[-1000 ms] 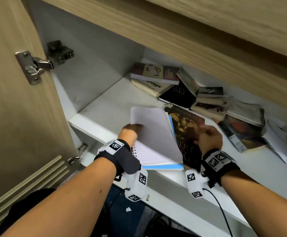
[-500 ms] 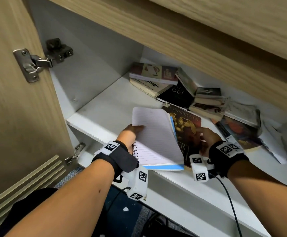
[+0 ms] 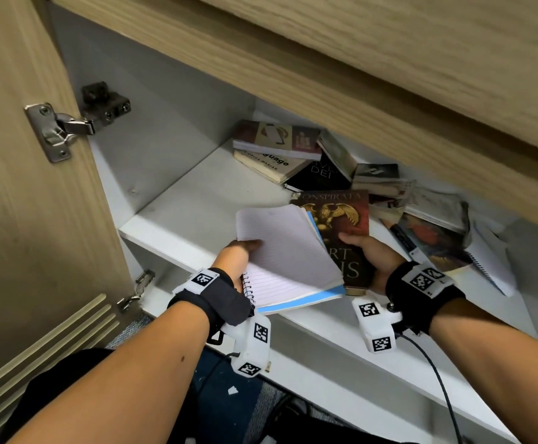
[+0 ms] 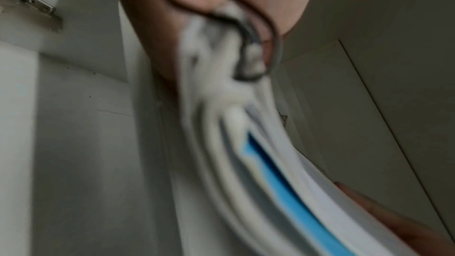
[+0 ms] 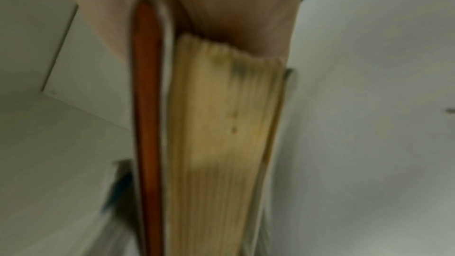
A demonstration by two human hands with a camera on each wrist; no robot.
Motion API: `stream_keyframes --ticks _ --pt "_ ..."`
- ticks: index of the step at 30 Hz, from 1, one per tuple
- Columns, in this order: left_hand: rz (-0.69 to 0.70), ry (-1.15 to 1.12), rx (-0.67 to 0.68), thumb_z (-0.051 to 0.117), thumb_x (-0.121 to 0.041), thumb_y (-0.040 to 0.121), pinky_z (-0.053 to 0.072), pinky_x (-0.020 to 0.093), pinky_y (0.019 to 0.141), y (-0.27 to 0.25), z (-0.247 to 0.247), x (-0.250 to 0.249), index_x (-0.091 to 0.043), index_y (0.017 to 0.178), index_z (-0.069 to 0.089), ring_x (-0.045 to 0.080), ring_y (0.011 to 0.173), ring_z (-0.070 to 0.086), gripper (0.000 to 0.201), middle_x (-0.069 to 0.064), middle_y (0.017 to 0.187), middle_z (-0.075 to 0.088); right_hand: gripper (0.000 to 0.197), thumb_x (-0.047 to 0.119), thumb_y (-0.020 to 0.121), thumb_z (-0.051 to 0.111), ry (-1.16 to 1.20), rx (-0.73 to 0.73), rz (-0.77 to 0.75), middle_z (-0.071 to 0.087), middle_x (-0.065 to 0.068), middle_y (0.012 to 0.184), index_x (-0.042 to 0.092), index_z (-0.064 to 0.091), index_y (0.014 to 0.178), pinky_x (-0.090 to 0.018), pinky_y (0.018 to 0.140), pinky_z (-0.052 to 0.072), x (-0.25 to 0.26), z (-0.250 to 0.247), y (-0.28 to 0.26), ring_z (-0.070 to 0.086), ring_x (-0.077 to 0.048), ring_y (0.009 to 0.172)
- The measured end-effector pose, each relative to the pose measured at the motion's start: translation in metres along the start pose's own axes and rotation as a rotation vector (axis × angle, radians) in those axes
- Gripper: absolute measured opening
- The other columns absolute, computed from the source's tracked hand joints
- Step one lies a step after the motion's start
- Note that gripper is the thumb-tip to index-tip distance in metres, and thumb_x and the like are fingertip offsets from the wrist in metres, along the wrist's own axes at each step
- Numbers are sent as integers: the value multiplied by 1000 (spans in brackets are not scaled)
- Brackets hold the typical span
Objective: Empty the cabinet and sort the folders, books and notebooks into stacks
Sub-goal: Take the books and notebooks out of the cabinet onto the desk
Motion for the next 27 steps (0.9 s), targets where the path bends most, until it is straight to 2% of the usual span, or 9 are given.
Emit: stream_keyframes --ticks 5,7,10,12,15,19,22,24,27 --pt "48 207 3 60 -6 83 52 51 93 -24 -3 16 -5 112 62 37 97 66 28 20 107 69 32 18 87 66 -198 -68 -112 73 -16 100 6 64 117 -44 85 56 7 -6 -52 70 -31 87" --pt "80 322 -4 71 -20 66 50 53 97 -17 -12 29 -8 110 62 36 103 65 46 18 112 68 26 16 83 71 -385 -116 -230 74 -14 98 10 67 107 -47 91 54 15 -8 -82 70 -32 91" --pt "90 472 65 73 -30 40 48 51 98 -6 -16 50 -13 123 58 36 107 64 86 13 117 68 14 25 85 66 -934 -152 -432 69 0 87 20 60 96 -24 78 52 29 -11 -144 66 -22 89" --pt "107 553 111 72 -16 57 52 42 92 -53 -1 35 -7 120 58 34 103 65 65 14 114 68 16 33 88 57 -1315 -199 -489 62 -1 85 21 51 97 -24 66 45 29 -13 -186 62 -25 90" --pt "126 734 177 62 3 80 53 28 71 -110 22 26 -4 110 60 28 89 66 32 13 104 69 25 40 86 52 -1577 -293 -602 65 -8 105 26 44 105 -34 75 48 32 -29 -252 62 -32 99" --pt "186 897 396 62 -16 58 56 33 87 -159 60 21 -15 112 67 18 94 71 53 -1 100 76 29 46 87 49 -1676 -400 -650 64 -4 106 30 38 108 -37 73 44 41 -57 -337 60 -30 100" --pt "296 990 507 70 -30 74 44 8 79 -205 99 6 -36 119 54 -7 96 57 48 -24 110 62 33 50 85 49 -1620 -487 -720 66 3 102 31 38 109 -36 76 47 57 -85 -404 61 -22 96" --pt "338 1031 538 71 -46 69 42 13 89 -239 126 -9 -45 114 52 -6 103 53 49 -22 120 57 36 53 85 54 -1470 -497 -765 66 12 101 37 41 114 -31 80 49 70 -103 -450 61 -8 91" --pt "455 1075 710 73 -55 58 36 22 107 -284 170 -24 -37 110 53 7 121 51 58 -10 132 54 36 57 83 60 -1239 -519 -867 65 22 102 46 48 116 -28 80 51 84 -125 -516 62 0 90"
Point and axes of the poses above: each hand's wrist, its own y-axis towards the middle knuckle, its own z-axis out of the palm, x = y × z, the point moved 5 cm from there along y, towards the middle knuckle
